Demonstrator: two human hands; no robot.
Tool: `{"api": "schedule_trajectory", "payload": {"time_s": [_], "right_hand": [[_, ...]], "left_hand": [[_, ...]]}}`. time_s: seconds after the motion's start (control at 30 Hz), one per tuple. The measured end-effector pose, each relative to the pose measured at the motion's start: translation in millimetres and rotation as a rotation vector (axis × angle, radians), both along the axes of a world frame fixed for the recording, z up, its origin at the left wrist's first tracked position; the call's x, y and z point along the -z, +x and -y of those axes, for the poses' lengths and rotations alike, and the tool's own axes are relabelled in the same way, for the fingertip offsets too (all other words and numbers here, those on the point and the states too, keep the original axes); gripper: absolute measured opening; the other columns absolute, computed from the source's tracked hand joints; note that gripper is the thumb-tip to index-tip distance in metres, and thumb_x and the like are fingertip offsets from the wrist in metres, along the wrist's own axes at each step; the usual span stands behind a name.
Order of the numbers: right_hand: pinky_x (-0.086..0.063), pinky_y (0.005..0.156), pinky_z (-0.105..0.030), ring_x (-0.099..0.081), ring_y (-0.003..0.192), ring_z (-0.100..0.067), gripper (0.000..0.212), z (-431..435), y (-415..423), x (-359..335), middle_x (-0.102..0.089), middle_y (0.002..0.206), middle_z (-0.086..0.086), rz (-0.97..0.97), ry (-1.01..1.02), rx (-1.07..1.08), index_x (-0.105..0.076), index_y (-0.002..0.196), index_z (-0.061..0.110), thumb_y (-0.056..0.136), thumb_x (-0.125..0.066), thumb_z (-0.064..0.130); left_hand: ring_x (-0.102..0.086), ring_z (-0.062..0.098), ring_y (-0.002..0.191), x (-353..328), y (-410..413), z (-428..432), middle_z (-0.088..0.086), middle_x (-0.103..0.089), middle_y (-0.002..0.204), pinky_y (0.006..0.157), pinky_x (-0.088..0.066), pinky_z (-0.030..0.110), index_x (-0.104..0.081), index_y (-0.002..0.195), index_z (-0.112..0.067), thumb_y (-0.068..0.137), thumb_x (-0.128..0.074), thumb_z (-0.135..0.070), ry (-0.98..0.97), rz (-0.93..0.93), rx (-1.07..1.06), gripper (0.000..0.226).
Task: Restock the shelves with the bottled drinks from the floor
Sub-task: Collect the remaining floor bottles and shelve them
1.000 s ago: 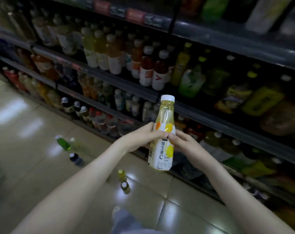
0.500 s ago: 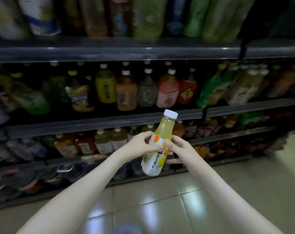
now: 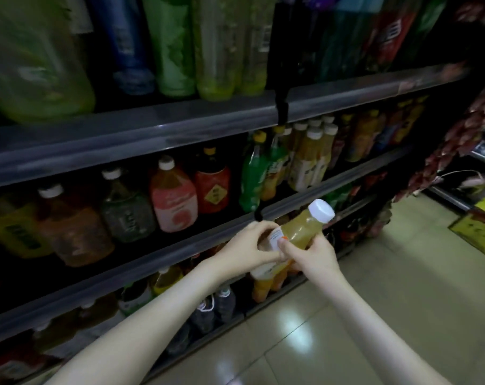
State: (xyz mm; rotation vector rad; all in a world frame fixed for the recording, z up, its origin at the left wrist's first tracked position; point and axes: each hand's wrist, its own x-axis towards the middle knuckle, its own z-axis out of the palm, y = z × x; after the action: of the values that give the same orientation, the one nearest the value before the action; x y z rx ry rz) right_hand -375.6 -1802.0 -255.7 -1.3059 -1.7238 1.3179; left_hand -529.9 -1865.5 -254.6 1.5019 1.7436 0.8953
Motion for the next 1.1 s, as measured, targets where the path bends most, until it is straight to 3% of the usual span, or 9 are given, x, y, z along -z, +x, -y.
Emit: {"api": "schedule_trajectory", "payload": {"time_s": [0.1, 0.17, 0.27, 0.37, 0.5, 0.63, 0.93, 1.1], "right_hand": [[-0.045, 0.07, -0.006, -0.062, 0.083, 0.001, 0.034, -45.1, 5.4, -4.7, -0.066, 0.089, 0.014, -0.071, 0.132, 0.156, -0.058, 0.106, 0.019, 0.079, -0.078, 0.024], [-0.04, 0.066, 0.001, -0.057, 0.083, 0.009, 0.032, -73.5, 7.1, -9.0, -0.062, 0.09, 0.019, -0.141, 0.172, 0.178, -0.054, 0.105, 0.024, 0.081, -0.076, 0.023], [-0.041, 0.068, -0.001, -0.056, 0.083, 0.012, 0.032, -115.2, 1.9, -11.4, -0.059, 0.093, 0.02, -0.208, 0.188, 0.118, -0.052, 0.106, 0.027, 0.083, -0.074, 0.025], [-0.042, 0.071, -0.001, -0.058, 0.083, 0.015, 0.033, -153.1, -8.6, -7.0, -0.062, 0.097, 0.016, -0.244, 0.183, -0.015, -0.053, 0.111, 0.023, 0.085, -0.073, 0.024], [-0.042, 0.078, -0.003, -0.06, 0.097, -0.003, 0.042, -196.0, -24.7, 7.3, -0.065, 0.108, 0.004, -0.195, 0.207, -0.158, -0.053, 0.122, 0.014, 0.086, -0.072, 0.025], [-0.042, 0.091, -0.022, -0.056, 0.11, -0.012, 0.053, -224.9, -39.8, 18.5, -0.061, 0.119, 0.001, -0.119, 0.243, -0.275, -0.048, 0.131, 0.014, 0.085, -0.072, 0.026], [-0.053, 0.076, -0.04, -0.062, 0.098, -0.028, 0.044, -251.2, -71.2, 28.0, -0.061, 0.108, -0.006, 0.169, 0.338, -0.351, -0.047, 0.117, 0.015, 0.086, -0.067, 0.04], [-0.05, 0.087, -0.042, -0.055, 0.113, -0.032, 0.068, -251.8, -78.0, 22.3, -0.053, 0.124, -0.016, 0.297, 0.529, -0.293, -0.038, 0.133, 0.003, 0.085, -0.069, 0.039]], "left_hand": [[-0.022, 0.016, 0.138, 4.5, 5.5, -39.7, 0.002, -0.026, 0.147, 0.113, -0.023, 0.031, -0.033, 0.145, -0.025, 0.087, -0.065, -0.042, 0.13, -0.163, -0.212, 0.069], [-0.011, 0.019, 0.139, 7.5, 8.1, -60.7, 0.006, -0.014, 0.152, 0.113, -0.019, 0.036, -0.024, 0.15, -0.024, 0.091, -0.06, -0.035, 0.221, -0.261, -0.472, 0.07], [-0.016, 0.03, 0.136, 13.9, 7.3, -94.5, 0.017, -0.015, 0.149, 0.111, -0.025, 0.042, -0.017, 0.151, -0.017, 0.091, -0.06, -0.029, 0.272, -0.324, -0.715, 0.074], [-0.028, 0.035, 0.132, 19.9, 7.8, -125.5, 0.02, -0.026, 0.144, 0.107, -0.034, 0.042, -0.015, 0.148, -0.008, 0.091, -0.062, -0.025, 0.23, -0.274, -0.871, 0.076], [-0.04, 0.034, 0.126, 23.8, 11.1, -151.5, 0.02, -0.036, 0.138, 0.098, -0.044, 0.043, -0.014, 0.148, -0.007, 0.091, -0.061, -0.024, 0.182, -0.227, -1.032, 0.076], [-0.051, 0.036, 0.117, 22.7, 10.5, -166.6, 0.022, -0.045, 0.132, 0.091, -0.048, 0.042, -0.017, 0.148, -0.005, 0.092, -0.059, -0.024, 0.111, -0.205, -1.096, 0.072], [-0.05, 0.038, 0.118, 20.1, 15.9, -184.6, 0.024, -0.043, 0.134, 0.093, -0.046, 0.041, -0.018, 0.147, 0.0, 0.093, -0.059, -0.024, 0.033, -0.249, -1.199, 0.072], [-0.052, 0.04, 0.113, 20.9, 16.1, -190.3, 0.024, -0.046, 0.128, 0.09, -0.048, 0.044, -0.021, 0.146, 0.001, 0.091, -0.061, -0.023, 0.042, -0.258, -1.227, 0.071]]}}
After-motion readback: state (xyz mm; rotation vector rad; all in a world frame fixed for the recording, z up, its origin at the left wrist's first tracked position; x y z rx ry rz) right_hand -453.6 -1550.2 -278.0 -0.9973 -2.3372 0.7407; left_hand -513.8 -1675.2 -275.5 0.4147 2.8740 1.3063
